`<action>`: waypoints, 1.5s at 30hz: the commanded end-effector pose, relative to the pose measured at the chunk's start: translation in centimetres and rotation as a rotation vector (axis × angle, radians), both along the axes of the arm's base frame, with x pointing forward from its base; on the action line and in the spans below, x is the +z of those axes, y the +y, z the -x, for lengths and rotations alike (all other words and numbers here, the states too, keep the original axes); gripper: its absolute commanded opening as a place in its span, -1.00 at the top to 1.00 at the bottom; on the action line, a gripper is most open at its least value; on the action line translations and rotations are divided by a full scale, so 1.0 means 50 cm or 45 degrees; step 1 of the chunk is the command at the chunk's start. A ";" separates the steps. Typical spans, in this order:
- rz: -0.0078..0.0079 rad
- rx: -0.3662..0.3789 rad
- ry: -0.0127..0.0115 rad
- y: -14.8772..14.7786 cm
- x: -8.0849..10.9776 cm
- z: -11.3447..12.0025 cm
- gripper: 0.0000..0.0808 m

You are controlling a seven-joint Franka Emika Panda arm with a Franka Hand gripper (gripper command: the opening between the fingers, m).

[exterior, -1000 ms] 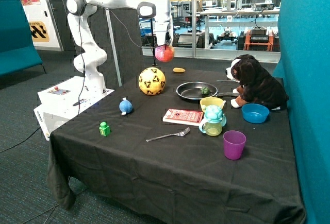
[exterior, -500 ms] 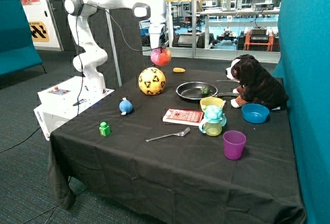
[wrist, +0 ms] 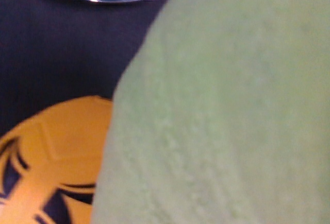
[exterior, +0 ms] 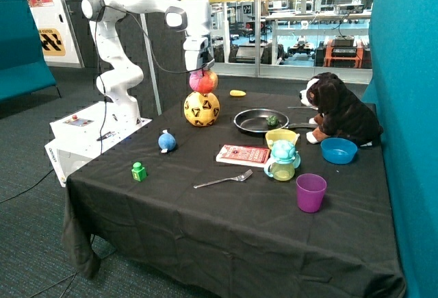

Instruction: Sort the balls from left to right in order of size

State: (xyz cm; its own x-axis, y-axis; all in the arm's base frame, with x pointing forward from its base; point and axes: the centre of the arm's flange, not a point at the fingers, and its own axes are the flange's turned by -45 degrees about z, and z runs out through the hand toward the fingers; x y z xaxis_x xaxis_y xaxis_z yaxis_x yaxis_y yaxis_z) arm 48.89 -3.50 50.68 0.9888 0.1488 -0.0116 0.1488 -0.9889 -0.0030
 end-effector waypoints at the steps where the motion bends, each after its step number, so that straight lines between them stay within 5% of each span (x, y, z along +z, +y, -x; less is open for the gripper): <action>1: 0.0019 -0.053 -0.0152 -0.079 -0.020 0.037 1.00; 19: 0.0021 -0.075 -0.0151 -0.152 -0.085 0.084 1.00; 45: 0.0020 -0.063 -0.0152 -0.172 -0.195 0.104 1.00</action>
State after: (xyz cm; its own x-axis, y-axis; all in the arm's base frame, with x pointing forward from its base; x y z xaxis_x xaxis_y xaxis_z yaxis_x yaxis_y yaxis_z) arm 43.90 -11.74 42.80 0.9955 0.0944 0.0028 0.0944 -0.9955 -0.0004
